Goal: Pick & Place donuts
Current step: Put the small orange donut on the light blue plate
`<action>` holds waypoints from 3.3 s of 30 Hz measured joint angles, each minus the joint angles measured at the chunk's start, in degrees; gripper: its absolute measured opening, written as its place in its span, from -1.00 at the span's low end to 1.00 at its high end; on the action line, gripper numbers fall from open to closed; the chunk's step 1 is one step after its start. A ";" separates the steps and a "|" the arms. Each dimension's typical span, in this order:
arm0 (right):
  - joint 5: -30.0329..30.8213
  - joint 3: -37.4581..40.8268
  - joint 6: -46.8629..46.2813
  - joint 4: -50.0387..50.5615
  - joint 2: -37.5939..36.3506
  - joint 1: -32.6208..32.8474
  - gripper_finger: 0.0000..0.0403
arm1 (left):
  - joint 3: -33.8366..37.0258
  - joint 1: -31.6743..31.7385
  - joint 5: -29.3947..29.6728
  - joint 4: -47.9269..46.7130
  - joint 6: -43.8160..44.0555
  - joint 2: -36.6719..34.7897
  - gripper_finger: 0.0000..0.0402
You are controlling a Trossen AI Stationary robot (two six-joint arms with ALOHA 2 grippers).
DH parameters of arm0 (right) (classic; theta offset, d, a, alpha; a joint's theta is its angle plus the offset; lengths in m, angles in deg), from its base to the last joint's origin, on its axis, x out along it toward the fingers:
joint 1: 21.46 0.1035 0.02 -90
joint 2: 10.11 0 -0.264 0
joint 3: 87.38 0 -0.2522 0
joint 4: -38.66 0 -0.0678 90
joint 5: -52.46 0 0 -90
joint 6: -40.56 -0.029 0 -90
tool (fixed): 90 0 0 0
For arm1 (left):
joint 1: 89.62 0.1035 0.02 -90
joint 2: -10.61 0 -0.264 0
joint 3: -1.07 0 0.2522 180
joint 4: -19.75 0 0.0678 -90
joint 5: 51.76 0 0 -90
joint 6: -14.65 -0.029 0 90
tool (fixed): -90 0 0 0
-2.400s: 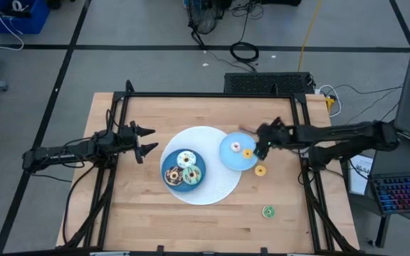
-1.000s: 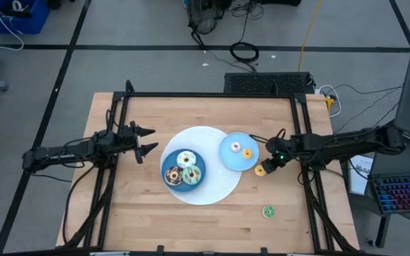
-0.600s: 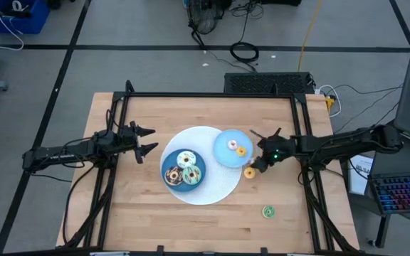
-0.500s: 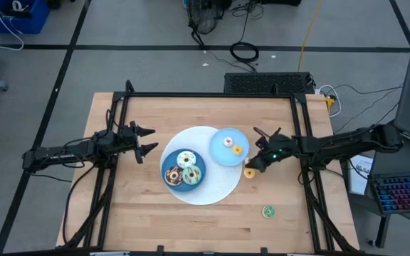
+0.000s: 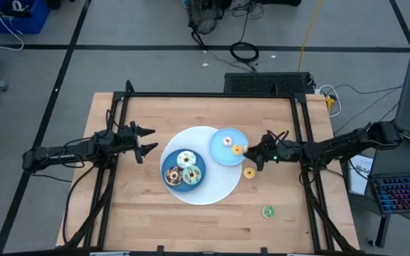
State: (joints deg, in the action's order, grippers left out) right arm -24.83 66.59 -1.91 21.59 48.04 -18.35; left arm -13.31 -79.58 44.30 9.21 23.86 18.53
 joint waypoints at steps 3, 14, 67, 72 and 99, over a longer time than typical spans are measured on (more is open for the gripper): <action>7.78 3.28 1.29 -2.69 0.00 0.00 -0.23 | 0.00 0.00 0.00 -0.02 -0.01 0.00 0.54; 11.36 9.33 -3.24 -11.53 0.82 -0.13 -0.23 | 0.00 0.00 0.01 -0.02 0.02 0.00 0.54; -14.26 -2.63 18.15 -32.06 13.66 -4.55 -0.23 | 0.02 0.00 -0.10 15.15 -1.33 -0.02 0.55; -12.50 -2.63 21.05 -31.97 13.66 -4.55 -0.23 | 0.02 0.00 -0.06 16.59 -3.48 0.98 0.54; -14.30 -12.79 46.24 -13.70 16.36 -2.97 -0.23 | 0.02 0.59 15.65 16.64 14.76 17.11 0.54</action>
State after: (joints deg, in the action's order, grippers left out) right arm -39.13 53.80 44.33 7.89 64.40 -21.32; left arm -13.29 -78.99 59.95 25.86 38.62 35.65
